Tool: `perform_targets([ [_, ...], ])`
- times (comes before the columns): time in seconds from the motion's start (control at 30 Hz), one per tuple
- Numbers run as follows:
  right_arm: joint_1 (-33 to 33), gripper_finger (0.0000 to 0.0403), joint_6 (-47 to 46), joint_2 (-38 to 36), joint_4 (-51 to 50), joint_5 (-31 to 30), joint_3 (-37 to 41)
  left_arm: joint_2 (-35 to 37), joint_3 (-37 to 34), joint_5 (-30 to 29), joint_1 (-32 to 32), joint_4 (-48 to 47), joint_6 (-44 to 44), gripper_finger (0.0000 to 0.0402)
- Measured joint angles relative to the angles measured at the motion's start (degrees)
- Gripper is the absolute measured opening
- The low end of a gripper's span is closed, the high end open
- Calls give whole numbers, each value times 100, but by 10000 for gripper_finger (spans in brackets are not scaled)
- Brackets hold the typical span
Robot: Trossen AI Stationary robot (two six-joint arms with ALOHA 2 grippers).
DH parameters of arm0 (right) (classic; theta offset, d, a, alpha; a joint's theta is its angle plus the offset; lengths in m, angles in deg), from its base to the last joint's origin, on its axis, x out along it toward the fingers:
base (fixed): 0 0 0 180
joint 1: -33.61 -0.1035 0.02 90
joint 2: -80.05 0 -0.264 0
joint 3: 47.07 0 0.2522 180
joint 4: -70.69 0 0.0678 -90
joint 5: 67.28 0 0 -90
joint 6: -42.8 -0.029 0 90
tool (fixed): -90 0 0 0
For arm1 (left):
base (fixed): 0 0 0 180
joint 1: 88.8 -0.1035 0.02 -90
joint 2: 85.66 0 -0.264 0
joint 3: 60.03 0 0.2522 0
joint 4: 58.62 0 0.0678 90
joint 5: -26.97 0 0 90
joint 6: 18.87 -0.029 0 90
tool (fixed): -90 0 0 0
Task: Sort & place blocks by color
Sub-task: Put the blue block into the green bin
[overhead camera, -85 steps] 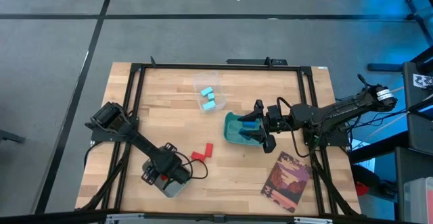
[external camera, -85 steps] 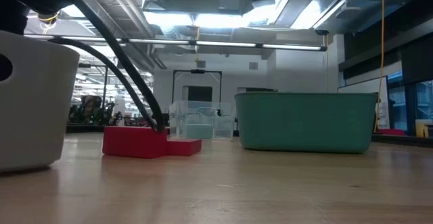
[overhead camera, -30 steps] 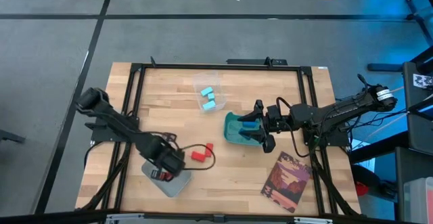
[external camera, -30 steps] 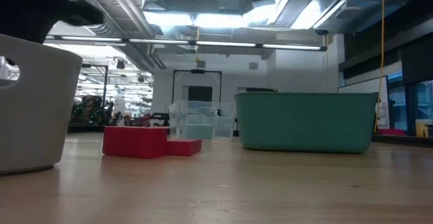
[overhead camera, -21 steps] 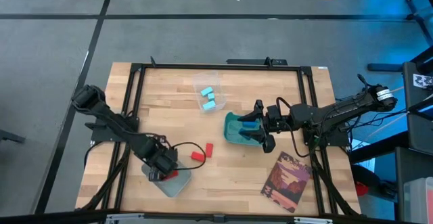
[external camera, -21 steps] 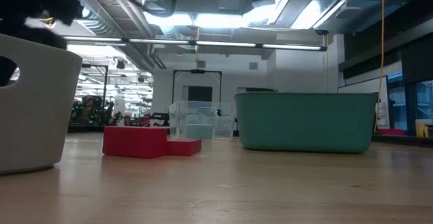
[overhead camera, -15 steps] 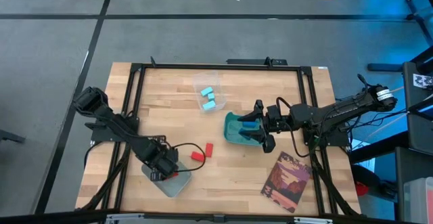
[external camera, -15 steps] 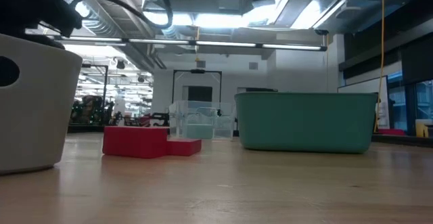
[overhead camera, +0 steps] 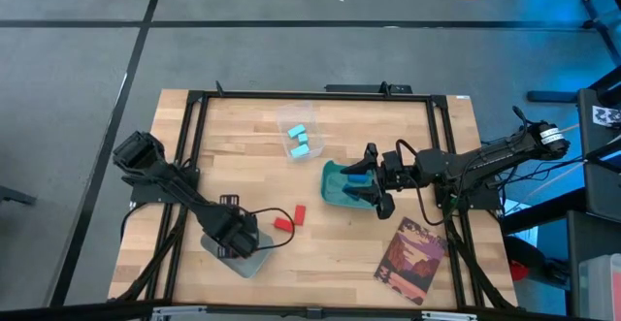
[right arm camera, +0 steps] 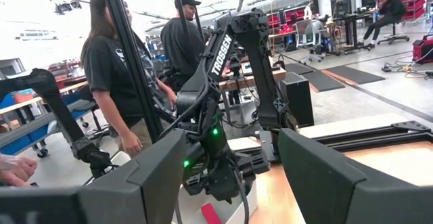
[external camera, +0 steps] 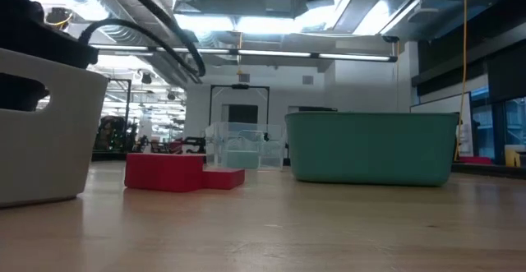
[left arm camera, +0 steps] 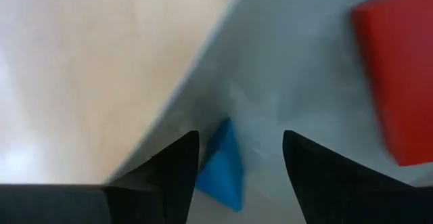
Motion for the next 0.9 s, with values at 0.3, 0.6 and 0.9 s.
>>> perform_targets([
  [0.3,0,241,154,0,-50,-2,2,38,602,-40,-4,-143,-90,205],
  [0.6,2,241,157,0,-106,-2,2,40,700,-285,70,-696,-157,205],
  [0.9,1,241,157,0,-211,-2,2,40,470,-247,299,-677,3,205],
])
